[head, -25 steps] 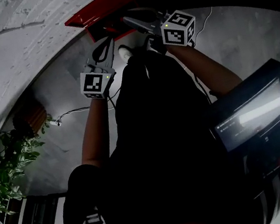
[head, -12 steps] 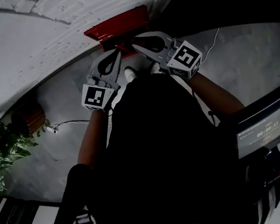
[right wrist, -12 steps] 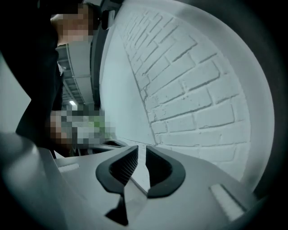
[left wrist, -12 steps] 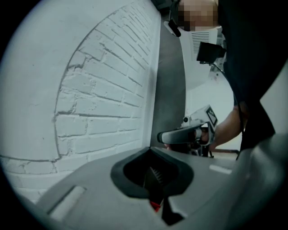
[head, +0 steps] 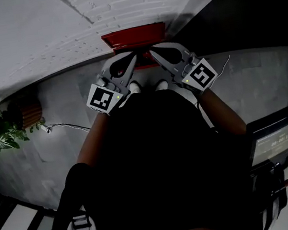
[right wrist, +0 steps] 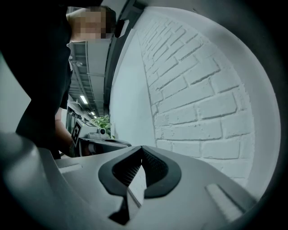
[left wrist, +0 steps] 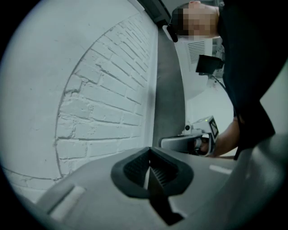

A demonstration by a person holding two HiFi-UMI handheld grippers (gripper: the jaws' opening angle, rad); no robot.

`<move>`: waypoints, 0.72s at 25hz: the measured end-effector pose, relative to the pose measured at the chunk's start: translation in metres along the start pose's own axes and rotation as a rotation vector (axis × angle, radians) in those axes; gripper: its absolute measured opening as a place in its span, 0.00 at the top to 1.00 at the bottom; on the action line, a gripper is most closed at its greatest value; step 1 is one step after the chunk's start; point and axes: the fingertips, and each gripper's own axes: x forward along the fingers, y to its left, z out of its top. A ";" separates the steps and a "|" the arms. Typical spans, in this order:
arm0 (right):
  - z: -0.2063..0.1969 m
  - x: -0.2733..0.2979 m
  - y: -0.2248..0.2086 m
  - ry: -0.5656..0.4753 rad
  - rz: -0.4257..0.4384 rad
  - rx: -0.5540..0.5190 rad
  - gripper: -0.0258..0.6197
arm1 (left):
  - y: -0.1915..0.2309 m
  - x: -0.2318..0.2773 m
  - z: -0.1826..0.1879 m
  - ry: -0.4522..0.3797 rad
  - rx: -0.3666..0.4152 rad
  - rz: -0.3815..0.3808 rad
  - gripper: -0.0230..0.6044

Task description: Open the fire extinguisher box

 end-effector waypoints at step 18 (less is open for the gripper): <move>0.004 0.003 0.009 0.023 0.039 -0.014 0.94 | 0.004 0.006 0.005 -0.059 0.041 -0.014 0.96</move>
